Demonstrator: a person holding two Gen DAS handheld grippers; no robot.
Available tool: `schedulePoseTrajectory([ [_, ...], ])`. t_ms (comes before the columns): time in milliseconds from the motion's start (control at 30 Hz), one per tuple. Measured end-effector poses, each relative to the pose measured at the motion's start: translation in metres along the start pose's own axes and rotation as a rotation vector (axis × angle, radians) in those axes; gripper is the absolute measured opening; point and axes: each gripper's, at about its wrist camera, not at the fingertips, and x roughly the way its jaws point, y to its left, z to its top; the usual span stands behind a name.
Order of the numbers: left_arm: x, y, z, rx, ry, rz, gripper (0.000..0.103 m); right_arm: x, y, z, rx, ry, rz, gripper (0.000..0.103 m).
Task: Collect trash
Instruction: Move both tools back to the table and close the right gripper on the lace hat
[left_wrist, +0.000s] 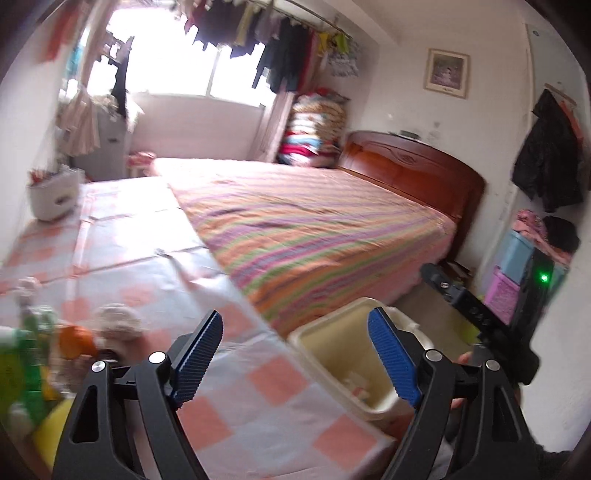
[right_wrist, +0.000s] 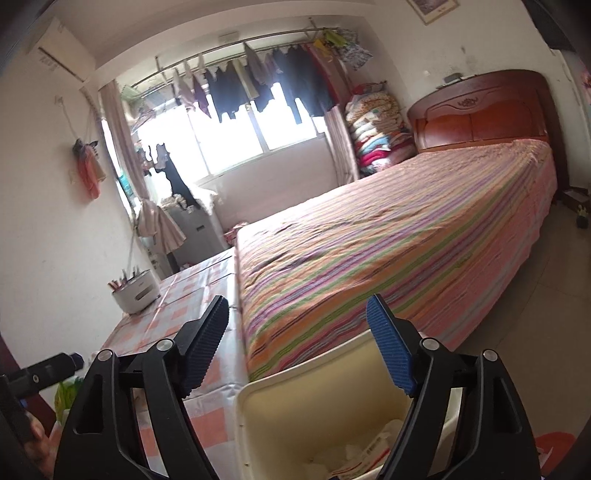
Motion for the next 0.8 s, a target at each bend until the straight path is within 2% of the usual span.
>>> schedulePoseTrajectory([
  [133,-0.029,0.035,-0.005,0.014,-0.064,0.155,0.079,0.014,0.035,-0.008,-0.053,0.046,0.062,0.079],
  [333,-0.06,0.078,-0.009,-0.008,-0.101,0.265,0.079,0.037,0.099,-0.029,-0.149,0.141,0.173,0.079],
  [567,-0.078,0.123,-0.018,-0.063,-0.077,0.317,0.079,0.069,0.163,-0.062,-0.224,0.297,0.302,0.079],
  [800,-0.097,0.152,-0.026,-0.15,-0.071,0.324,0.079,0.112,0.222,-0.068,-0.336,0.408,0.423,0.079],
])
